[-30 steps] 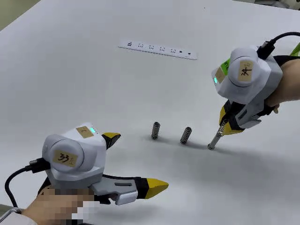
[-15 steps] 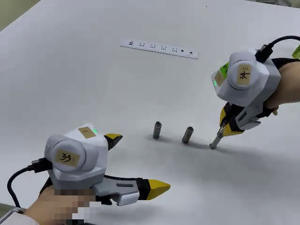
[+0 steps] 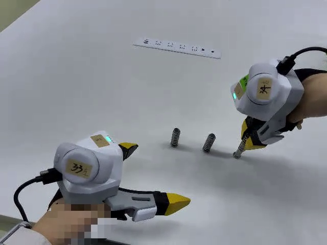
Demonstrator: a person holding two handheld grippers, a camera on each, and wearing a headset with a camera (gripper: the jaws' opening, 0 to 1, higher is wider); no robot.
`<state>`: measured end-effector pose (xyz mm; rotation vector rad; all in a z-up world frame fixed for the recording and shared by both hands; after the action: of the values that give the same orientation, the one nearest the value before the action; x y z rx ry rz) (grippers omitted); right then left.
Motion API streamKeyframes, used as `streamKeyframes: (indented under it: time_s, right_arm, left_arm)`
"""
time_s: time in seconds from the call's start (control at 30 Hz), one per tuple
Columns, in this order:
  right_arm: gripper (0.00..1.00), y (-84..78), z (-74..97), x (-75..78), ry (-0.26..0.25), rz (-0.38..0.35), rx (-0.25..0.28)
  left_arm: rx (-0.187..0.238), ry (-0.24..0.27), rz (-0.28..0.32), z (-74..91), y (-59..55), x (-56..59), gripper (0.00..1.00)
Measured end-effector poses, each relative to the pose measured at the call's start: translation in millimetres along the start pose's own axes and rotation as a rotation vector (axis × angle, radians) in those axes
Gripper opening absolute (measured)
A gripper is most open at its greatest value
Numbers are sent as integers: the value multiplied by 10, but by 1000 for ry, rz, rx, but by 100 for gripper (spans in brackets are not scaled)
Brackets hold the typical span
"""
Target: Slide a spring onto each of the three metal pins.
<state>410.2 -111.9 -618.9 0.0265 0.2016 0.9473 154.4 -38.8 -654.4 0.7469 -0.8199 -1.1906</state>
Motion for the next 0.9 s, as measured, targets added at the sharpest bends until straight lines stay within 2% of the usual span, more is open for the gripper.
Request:
streamKeyframes:
  time_s: [0.47,0.9]
  right_arm:
    - [13,0,-211,25,15,-12,-13]
    - [14,8,-227,26,22,-10,-8]
  left_arm:
    - [-9,-9,1,-12,-8,14,100]
    - [-3,-10,3,-13,-5,6,100]
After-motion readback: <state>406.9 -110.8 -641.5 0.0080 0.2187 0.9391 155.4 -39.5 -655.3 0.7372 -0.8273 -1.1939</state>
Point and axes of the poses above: the centre of the closed fingertips' face, and the gripper's own axes: z roughly backward along the fingers, x roughly to its right, y roughly out of its top, the point moved 10 cm from there along z, roughly backward along the fingers, and after that the axes turned 10 degrees about y, right-handed, at the moved point
